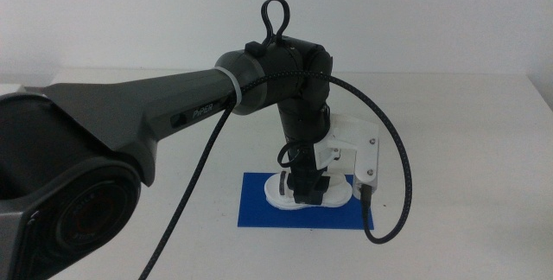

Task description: Use one arm to grab the shoe from the table and place it on the mat.

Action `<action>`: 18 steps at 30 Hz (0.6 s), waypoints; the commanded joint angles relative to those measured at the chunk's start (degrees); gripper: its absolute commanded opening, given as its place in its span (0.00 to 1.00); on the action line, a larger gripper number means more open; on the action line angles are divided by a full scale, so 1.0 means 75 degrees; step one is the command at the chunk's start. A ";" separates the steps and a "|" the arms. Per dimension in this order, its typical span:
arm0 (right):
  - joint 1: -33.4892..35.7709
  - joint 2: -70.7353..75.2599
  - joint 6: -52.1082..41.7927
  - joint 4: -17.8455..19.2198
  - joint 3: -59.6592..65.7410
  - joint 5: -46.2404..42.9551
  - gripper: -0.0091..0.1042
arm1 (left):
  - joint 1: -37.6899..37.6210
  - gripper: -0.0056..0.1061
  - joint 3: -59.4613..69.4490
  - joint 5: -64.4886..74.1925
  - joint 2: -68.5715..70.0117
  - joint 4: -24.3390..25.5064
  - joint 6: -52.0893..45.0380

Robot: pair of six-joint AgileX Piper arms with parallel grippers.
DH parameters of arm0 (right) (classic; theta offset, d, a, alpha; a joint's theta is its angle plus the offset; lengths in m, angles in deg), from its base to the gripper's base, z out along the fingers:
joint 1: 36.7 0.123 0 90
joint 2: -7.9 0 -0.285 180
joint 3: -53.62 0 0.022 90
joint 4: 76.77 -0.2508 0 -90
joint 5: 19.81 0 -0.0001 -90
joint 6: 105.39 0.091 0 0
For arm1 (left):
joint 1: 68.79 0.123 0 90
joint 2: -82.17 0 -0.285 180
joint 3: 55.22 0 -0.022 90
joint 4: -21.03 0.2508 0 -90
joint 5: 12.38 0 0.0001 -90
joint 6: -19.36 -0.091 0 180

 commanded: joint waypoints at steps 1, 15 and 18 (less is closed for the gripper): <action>0.0014 0.0036 -0.0024 0.0045 0.0019 -0.0064 0.78 | -0.0017 0.53 0.0008 0.0086 0.0031 -0.0153 -0.0223; 0.0014 0.0036 -0.0024 0.0045 0.0019 -0.0064 0.78 | 0.0118 0.89 -0.1035 0.0951 0.0925 0.0474 0.0779; 0.0014 0.0036 -0.0024 0.0045 0.0019 -0.0064 0.78 | 0.0514 0.89 -0.1108 0.0951 0.1893 -0.0101 0.1426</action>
